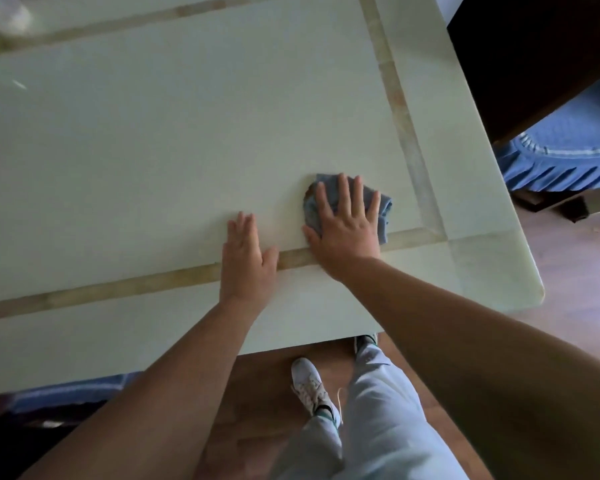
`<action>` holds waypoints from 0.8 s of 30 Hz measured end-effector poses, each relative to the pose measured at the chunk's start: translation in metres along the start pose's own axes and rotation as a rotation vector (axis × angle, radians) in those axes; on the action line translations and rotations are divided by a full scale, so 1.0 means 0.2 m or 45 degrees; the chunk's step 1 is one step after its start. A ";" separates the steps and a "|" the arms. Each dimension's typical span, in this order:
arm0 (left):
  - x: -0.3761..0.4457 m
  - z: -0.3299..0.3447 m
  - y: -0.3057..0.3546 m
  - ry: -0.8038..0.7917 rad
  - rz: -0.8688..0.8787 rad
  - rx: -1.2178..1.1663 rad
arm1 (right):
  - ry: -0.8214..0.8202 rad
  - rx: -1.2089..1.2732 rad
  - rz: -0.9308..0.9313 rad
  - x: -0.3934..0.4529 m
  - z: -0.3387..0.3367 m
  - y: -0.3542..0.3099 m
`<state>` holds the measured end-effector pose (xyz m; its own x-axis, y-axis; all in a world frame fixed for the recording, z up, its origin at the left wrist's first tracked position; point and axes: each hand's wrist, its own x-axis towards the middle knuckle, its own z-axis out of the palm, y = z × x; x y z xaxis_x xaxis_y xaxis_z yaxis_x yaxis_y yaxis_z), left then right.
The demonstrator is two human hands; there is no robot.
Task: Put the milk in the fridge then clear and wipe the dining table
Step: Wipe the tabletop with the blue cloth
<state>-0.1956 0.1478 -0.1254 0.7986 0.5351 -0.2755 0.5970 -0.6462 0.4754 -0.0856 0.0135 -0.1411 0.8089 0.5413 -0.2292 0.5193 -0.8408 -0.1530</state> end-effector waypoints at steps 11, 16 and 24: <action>-0.08 -0.15 -0.07 0.096 -0.160 -0.390 | 0.004 -0.102 -0.314 -0.27 0.06 0.12; -0.25 -0.17 -0.26 0.343 -0.430 -0.555 | -0.016 -0.006 -0.015 -0.16 0.04 -0.02; -0.32 -0.20 -0.41 0.438 -0.449 -0.734 | -0.094 -0.097 -0.480 -0.16 0.12 -0.66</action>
<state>-0.2988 0.1875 -0.1132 0.4424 0.8579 -0.2614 0.6028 -0.0687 0.7949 -0.1858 0.1073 -0.1369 0.5371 0.8087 -0.2398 0.7973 -0.5795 -0.1685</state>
